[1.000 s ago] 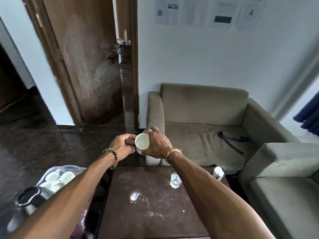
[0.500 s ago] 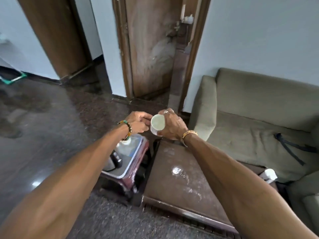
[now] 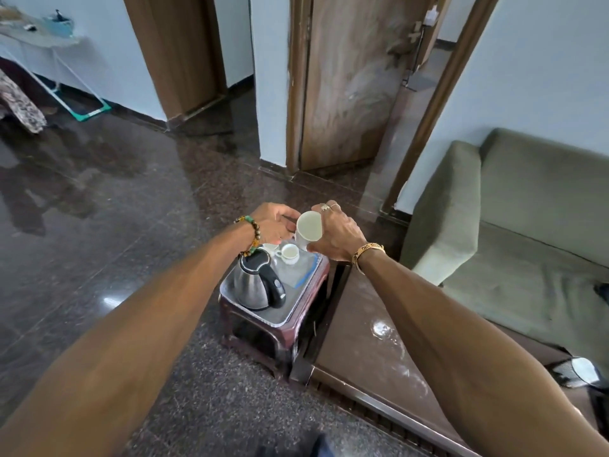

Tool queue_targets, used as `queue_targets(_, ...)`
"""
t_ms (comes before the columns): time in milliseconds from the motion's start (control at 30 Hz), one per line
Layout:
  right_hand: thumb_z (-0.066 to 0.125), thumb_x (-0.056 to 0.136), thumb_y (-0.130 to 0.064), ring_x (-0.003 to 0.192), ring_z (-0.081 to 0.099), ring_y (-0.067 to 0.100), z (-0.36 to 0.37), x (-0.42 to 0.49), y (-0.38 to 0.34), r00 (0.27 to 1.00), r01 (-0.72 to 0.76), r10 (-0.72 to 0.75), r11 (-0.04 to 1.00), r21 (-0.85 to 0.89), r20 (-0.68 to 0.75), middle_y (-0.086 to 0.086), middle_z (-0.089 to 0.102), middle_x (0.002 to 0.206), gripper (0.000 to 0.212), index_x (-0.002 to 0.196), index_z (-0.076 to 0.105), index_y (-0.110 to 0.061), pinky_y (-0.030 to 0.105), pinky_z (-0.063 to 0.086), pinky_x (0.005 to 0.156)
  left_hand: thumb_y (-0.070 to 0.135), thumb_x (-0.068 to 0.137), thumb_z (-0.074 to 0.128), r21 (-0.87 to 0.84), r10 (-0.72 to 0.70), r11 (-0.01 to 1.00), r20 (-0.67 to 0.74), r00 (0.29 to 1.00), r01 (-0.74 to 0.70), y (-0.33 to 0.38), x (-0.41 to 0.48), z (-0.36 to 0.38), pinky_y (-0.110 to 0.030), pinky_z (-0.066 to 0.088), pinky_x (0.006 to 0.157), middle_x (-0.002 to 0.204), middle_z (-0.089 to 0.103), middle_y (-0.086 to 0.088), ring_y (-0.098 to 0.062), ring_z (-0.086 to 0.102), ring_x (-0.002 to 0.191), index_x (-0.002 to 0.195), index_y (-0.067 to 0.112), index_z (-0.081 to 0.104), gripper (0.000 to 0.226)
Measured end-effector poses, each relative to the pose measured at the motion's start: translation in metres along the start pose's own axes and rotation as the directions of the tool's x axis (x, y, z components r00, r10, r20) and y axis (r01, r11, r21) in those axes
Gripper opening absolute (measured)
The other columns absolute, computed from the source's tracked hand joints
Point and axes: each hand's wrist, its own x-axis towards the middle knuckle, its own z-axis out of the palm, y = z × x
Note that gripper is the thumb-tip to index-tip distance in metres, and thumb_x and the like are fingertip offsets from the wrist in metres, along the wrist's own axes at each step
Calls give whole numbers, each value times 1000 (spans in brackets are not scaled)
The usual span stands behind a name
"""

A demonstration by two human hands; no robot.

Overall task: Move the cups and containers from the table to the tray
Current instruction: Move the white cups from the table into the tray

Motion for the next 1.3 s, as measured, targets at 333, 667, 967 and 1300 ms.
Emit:
queue_targets(333,87,67,-42,110,61,31,54,50,24,997,-8,9,1000,-19,77,8,48,130,82,134,49,-14,41,51,88,-11,81,61,26,-133,991,-32,991,134,-54,67,2,-40,55,83,106,70,-11,-21,64,89,121,11,63,46)
queue_targets(667,84,71,-36,115,57,36,89,97,48,991,-80,76,996,31,110,13,43,135,81,138,46,-11,44,49,94,-12,78,63,13,-146,989,-71,987,147,-77,124,10,-34,57,74,107,72,-13,-23,67,91,122,11,63,49)
queue_targets(967,83,68,-15,115,58,37,159,135,51,958,-243,221,964,110,180,13,40,137,80,139,46,-11,41,49,96,-11,82,60,90,-154,984,0,988,153,-122,183,-5,-25,55,75,110,72,-12,-21,66,97,111,7,70,35)
queue_targets(1300,78,72,-25,115,59,32,252,164,70,901,-391,371,919,49,223,7,53,132,75,140,48,-14,40,53,85,-3,81,55,384,-305,896,171,937,222,-208,267,5,-29,51,96,120,67,-5,-22,63,110,123,17,64,47)
